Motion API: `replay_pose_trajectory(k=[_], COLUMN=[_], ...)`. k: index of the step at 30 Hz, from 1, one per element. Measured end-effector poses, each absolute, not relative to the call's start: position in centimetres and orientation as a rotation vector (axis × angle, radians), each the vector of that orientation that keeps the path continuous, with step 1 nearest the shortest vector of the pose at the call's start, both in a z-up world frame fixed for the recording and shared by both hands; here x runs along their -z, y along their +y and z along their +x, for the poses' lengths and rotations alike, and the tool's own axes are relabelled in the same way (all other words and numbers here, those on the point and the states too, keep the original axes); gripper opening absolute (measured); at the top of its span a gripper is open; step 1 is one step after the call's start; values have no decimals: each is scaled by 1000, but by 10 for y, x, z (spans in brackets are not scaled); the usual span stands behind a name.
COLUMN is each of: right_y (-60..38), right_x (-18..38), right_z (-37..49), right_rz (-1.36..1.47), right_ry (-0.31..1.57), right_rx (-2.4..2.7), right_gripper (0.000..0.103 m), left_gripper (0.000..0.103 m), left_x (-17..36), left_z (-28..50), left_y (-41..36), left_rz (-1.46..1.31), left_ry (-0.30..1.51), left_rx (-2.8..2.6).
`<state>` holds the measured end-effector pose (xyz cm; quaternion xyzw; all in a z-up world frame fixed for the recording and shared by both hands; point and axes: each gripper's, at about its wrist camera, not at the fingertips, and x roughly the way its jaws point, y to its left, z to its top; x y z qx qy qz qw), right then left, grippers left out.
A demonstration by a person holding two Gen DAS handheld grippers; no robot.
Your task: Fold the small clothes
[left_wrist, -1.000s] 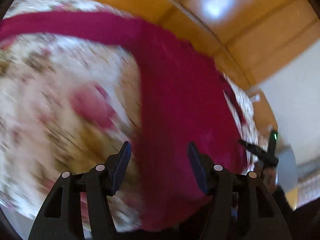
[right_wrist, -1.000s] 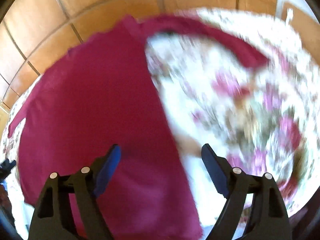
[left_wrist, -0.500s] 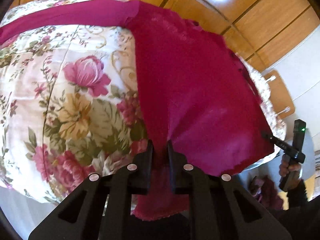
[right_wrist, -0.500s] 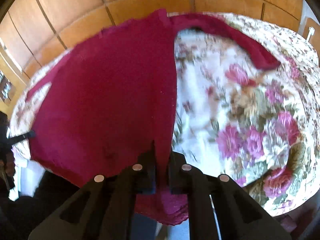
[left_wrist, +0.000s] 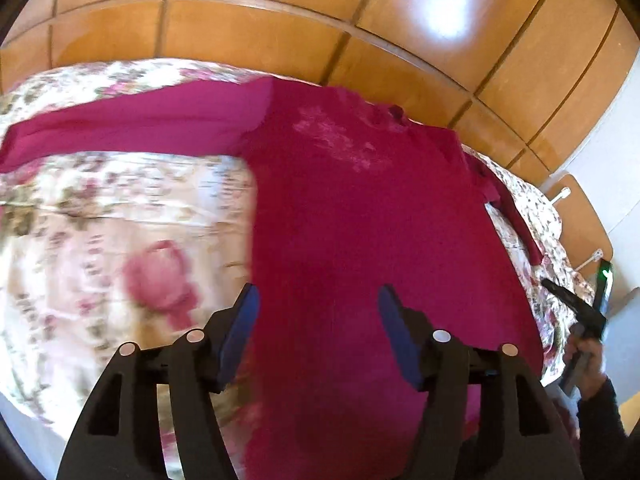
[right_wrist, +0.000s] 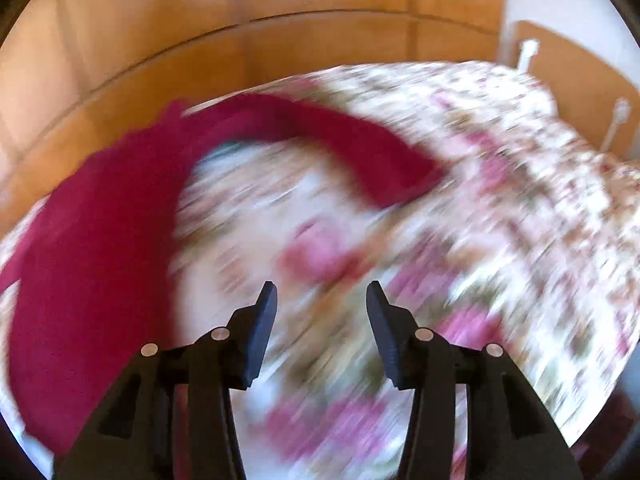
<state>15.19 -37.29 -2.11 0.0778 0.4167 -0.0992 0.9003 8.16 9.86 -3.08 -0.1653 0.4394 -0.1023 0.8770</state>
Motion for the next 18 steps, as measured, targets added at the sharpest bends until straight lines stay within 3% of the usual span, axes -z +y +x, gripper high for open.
replay_pose_trajectory(k=[5,8,18], right_y=[-381,-395,-456], right_x=[40,52,-105], right_z=[214,234,180], right_rz=[-53,-130,145], right_ry=[875,941,588], right_rx=[343,391,373], right_gripper=[43,5,5], left_gripper=[61,61,61], left_x=[44,51,71], left_z=[103,117,142], left_y=[60,38,16], left_rz=[-305,-242,-104], left_ry=[952,976,999], left_rx=[259,267,246])
